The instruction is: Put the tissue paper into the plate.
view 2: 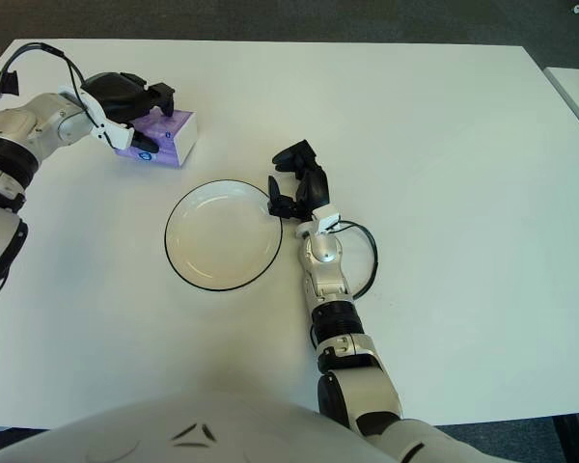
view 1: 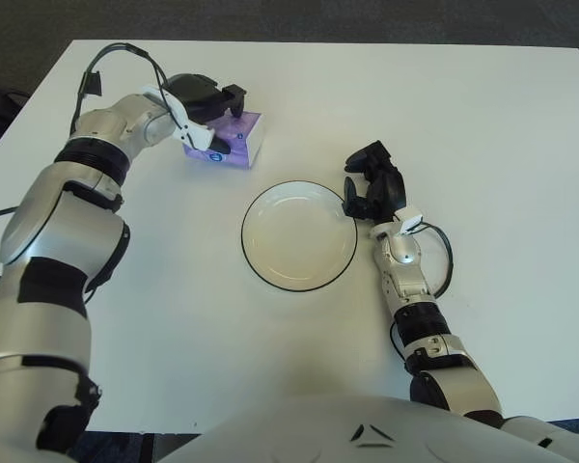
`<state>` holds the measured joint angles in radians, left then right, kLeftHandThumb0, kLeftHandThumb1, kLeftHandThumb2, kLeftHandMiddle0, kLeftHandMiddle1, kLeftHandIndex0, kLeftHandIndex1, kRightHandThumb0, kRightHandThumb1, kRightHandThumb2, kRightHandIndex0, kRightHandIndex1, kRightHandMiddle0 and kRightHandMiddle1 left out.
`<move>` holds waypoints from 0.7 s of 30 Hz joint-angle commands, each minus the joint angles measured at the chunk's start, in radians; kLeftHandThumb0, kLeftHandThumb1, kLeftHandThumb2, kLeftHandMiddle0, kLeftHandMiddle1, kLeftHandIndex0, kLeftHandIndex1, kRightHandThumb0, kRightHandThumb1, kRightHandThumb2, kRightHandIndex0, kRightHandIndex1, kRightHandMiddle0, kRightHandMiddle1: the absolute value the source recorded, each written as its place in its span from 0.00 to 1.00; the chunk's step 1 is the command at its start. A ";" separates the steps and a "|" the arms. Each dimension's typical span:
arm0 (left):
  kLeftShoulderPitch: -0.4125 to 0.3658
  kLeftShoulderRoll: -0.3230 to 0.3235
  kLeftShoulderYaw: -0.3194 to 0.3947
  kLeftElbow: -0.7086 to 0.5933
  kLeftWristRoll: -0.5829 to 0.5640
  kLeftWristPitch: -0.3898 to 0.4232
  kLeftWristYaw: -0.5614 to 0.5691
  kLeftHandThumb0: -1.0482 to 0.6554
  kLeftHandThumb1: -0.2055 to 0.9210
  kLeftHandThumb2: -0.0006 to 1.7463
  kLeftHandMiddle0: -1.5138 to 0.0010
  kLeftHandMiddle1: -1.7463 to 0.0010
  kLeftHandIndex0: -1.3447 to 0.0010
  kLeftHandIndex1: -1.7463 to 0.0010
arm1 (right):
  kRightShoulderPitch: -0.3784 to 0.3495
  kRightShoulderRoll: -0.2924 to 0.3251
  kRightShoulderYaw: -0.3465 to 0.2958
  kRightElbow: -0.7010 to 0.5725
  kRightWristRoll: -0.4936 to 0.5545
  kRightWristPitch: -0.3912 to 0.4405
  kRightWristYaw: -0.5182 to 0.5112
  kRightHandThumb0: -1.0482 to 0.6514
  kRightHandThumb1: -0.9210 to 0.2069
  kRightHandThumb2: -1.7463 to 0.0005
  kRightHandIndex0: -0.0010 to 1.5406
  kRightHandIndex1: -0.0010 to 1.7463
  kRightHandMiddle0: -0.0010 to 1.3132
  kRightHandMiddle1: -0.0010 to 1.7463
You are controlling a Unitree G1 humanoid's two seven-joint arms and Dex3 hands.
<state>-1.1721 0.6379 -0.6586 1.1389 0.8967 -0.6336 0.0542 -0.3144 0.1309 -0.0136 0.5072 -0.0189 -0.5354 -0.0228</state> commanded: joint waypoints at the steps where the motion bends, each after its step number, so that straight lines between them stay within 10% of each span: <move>1: 0.026 0.017 -0.026 0.002 0.038 -0.013 0.049 0.21 1.00 0.18 0.74 0.37 0.88 0.19 | 0.115 0.003 -0.016 0.096 0.022 0.024 -0.004 0.61 0.46 0.33 0.40 0.97 0.29 0.92; 10: 0.031 0.013 -0.056 0.014 0.087 0.007 0.145 0.10 1.00 0.20 0.90 0.91 0.99 0.47 | 0.115 0.005 -0.020 0.099 0.030 0.025 0.002 0.61 0.46 0.33 0.39 0.97 0.30 0.92; 21: 0.045 0.022 -0.002 -0.017 0.014 -0.004 0.069 0.00 1.00 0.17 1.00 1.00 1.00 0.69 | 0.114 0.004 -0.019 0.101 0.027 0.028 0.001 0.61 0.46 0.33 0.39 0.97 0.29 0.92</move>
<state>-1.1536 0.6438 -0.6734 1.1345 0.9265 -0.6333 0.1395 -0.3144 0.1310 -0.0163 0.5071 -0.0188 -0.5344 -0.0220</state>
